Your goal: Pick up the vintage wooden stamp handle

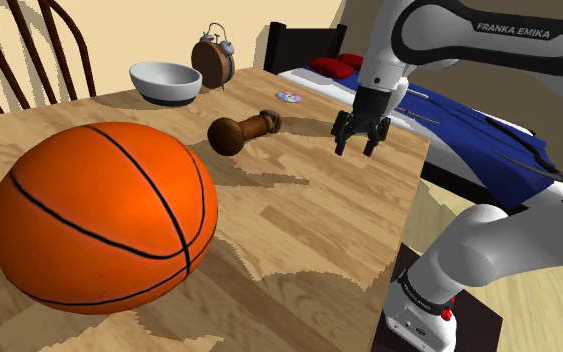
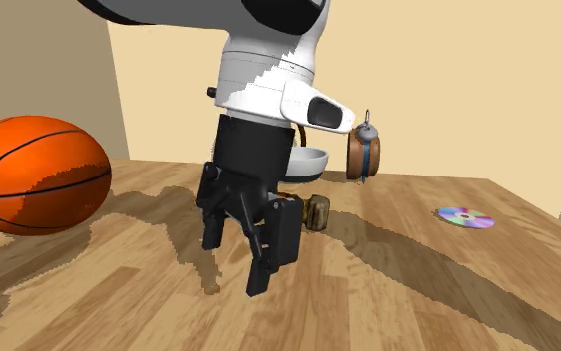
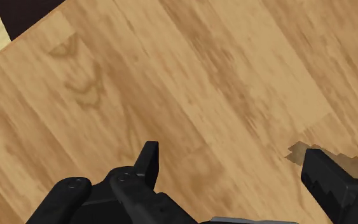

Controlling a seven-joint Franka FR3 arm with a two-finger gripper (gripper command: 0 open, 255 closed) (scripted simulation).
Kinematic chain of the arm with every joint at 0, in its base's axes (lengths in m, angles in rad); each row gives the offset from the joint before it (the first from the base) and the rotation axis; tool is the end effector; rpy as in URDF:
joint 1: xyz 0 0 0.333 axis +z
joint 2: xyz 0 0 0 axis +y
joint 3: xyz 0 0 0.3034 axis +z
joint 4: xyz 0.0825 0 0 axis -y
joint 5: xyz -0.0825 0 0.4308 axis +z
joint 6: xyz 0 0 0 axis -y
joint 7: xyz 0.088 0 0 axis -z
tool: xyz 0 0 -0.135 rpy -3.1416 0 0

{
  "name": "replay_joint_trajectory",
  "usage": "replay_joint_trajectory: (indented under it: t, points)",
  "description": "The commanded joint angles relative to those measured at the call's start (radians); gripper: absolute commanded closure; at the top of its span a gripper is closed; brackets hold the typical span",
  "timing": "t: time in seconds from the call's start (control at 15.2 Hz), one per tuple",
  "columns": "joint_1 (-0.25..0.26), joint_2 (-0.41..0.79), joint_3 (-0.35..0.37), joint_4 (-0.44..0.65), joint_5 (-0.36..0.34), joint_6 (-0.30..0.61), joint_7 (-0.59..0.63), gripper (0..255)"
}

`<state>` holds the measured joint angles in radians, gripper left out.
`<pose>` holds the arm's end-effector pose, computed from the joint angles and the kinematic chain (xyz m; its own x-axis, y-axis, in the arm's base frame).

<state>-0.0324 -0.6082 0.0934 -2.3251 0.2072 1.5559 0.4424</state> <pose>0.3965 0.0547 0.5010 0.8969 -0.3887 -0.2110 -0.4100 -0.9096 -0.0672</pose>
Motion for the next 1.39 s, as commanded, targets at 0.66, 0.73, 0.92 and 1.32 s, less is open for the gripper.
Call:
replay_joint_trajectory:
  t: [0.66,0.73,0.92,1.32]
  points:
    - [-0.041,0.420,0.191,0.368,0.016,0.117,0.546,0]
    - [-0.043,0.460,0.201,0.408,0.006,0.121,0.591,0]
    - [-0.041,0.582,0.222,0.536,-0.032,0.123,0.725,0]
    - [-0.008,0.843,0.227,0.847,-0.125,0.080,0.974,0]
